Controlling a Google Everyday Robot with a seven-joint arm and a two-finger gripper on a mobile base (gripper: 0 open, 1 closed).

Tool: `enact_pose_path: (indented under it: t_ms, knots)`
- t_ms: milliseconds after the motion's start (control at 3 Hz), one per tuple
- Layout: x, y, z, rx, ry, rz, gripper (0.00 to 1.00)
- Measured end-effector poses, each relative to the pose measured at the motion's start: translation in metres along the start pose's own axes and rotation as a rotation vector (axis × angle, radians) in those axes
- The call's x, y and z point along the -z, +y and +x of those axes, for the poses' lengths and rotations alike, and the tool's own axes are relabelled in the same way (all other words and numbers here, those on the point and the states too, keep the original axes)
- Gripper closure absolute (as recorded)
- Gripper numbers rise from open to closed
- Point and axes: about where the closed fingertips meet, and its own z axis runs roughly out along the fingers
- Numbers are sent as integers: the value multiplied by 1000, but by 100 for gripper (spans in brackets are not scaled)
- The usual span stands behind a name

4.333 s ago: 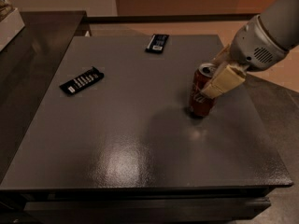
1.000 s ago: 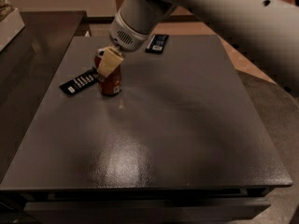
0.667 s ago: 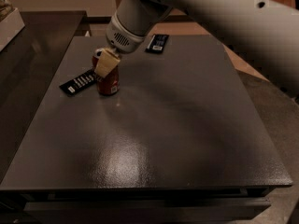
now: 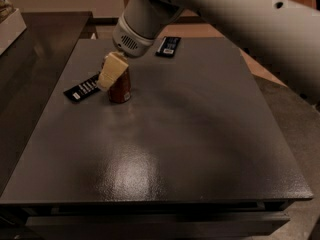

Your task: Move coke can near rxbar chocolate

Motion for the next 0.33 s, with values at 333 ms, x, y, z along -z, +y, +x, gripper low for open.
enact_pose_path:
  t_ms: [333]
  knots:
    - [0, 0, 0, 0, 0, 0, 0]
